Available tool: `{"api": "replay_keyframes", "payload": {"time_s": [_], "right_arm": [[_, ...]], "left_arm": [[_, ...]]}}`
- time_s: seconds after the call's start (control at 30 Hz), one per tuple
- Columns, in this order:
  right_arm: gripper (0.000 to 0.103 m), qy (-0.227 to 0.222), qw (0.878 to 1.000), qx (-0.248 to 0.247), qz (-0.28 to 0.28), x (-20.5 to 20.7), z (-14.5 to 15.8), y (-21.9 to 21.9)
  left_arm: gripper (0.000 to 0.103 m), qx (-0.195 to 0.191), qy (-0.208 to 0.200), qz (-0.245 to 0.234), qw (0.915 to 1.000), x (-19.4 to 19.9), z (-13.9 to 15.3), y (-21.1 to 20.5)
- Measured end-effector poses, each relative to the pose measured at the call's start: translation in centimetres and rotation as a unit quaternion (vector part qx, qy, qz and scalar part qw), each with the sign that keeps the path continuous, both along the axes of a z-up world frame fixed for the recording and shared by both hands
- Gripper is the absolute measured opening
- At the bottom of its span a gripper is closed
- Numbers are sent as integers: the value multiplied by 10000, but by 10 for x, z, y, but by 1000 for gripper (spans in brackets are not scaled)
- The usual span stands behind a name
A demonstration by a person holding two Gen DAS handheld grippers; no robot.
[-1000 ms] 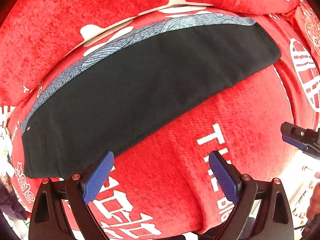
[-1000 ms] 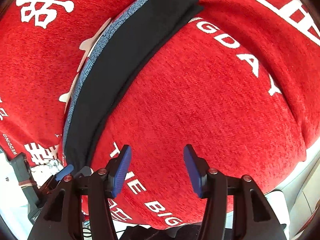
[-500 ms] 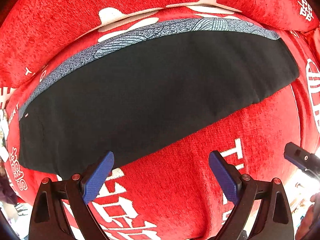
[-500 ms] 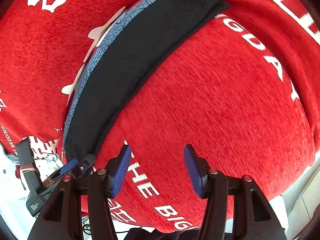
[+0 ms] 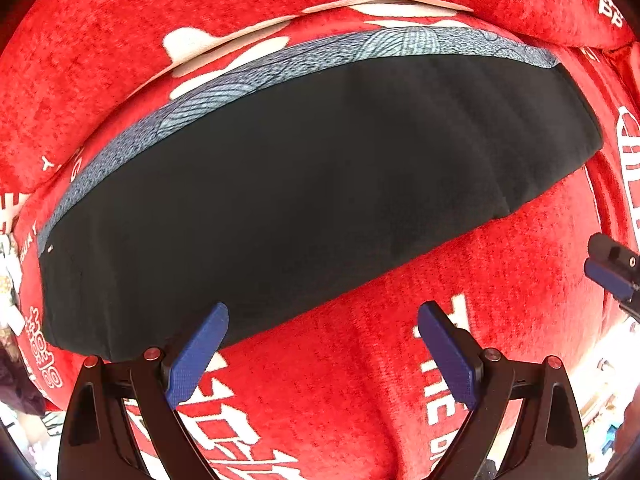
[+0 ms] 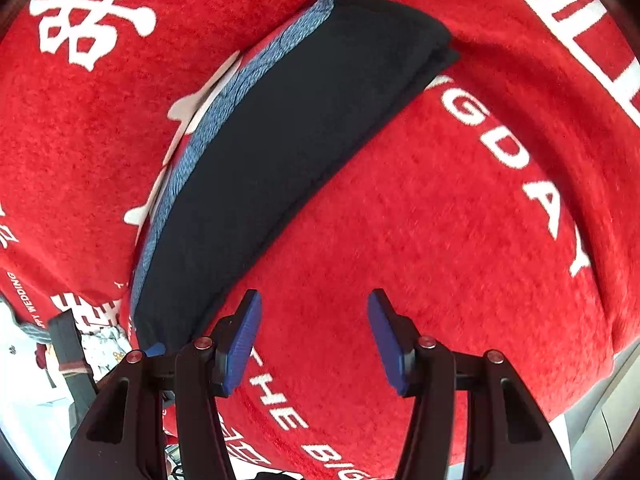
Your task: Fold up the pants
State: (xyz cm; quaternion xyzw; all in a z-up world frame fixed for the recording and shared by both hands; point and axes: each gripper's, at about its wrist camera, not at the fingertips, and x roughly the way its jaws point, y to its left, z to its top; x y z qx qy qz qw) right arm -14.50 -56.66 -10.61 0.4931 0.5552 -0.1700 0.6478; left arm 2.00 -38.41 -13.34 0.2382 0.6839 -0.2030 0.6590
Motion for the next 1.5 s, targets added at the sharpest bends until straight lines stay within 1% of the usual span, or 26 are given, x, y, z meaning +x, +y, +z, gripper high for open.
{"api": "replay_keyframes", "payload": {"time_s": [0.07,0.17,0.37,0.43,0.57,0.7,0.83,0.9,0.93,1.0,1.07,1.1,1.13,1.17,1.2,1.23,1.27,1.3,1.33,1.37,1.4,1.47,1.5], "right_arm": [[59,-108,9999,34,-59,0,-2,-8],[59,-316,9993,97,-192,-1,-5,-22],[59,-629,9964,91,-560,-2,-14,-58],[59,-683,9949,113,-735,-4,-20,-71],[59,-743,9931,158,-895,-6,-26,-86],[59,-810,9924,157,-914,-11,-27,-91],[59,-1031,9871,226,-1204,-19,-33,-100],[59,-1152,9837,268,-1356,-22,-40,-107],[59,-1282,9808,262,-1446,-23,-44,-111],[59,-1449,9767,204,-1567,-20,-48,-119],[61,-1593,9707,244,-1784,-12,-55,-131],[59,-1633,9679,305,-1885,-8,-58,-134],[53,-1705,9629,506,-2028,-3,-63,-140],[20,-1700,9611,658,-2076,1,-67,-142],[13,-1685,9597,811,-2096,5,-68,-143],[13,-1788,9590,788,-2055,8,-62,-143],[13,-1854,9610,707,-1927,10,-54,-143],[13,-1949,9619,647,-1802,12,-45,-141],[13,-2069,9624,605,-1655,14,-34,-140],[13,-2187,9628,557,-1488,16,-22,-138],[13,-2263,9632,510,-1356,17,-13,-136],[13,-2423,9644,369,-993,29,7,-128],[13,-2485,9644,333,-838,34,15,-124]], "left_arm": [[96,10,-23,-30,10000,0,-1,-7],[96,-17,-191,-15,9998,5,1,-17],[96,-133,-567,274,9979,29,-2,-40],[96,-145,-671,286,9972,35,-7,-50],[96,-225,-694,290,9969,41,-11,-70],[96,-347,-745,120,9965,38,-7,-86],[96,-486,-798,33,9956,39,-7,-96],[90,-495,-717,80,9962,42,-17,-97],[85,-501,-645,117,9966,43,-23,-96],[85,-622,-589,249,9960,45,-30,-94],[85,-681,-660,220,9953,45,-32,-95],[85,-664,-684,170,9953,44,-32,-96],[84,-642,-637,145,9958,46,-30,-98],[76,-647,-607,151,9959,49,-29,-99],[71,-671,-678,192,9953,54,-21,-101],[69,-678,-831,250,9939,61,-14,-103],[69,-685,-947,306,9927,66,-10,-104],[69,-717,-1157,447,9897,78,-4,-108],[69,-712,-1255,529,9881,86,-4,-111],[69,-650,-1295,597,9876,94,-6,-115],[69,-550,-1234,675,9885,104,-16,-123],[69,-384,-939,604,9930,111,-42,-136],[69,-331,-1051,522,9925,108,-46,-141]]}}
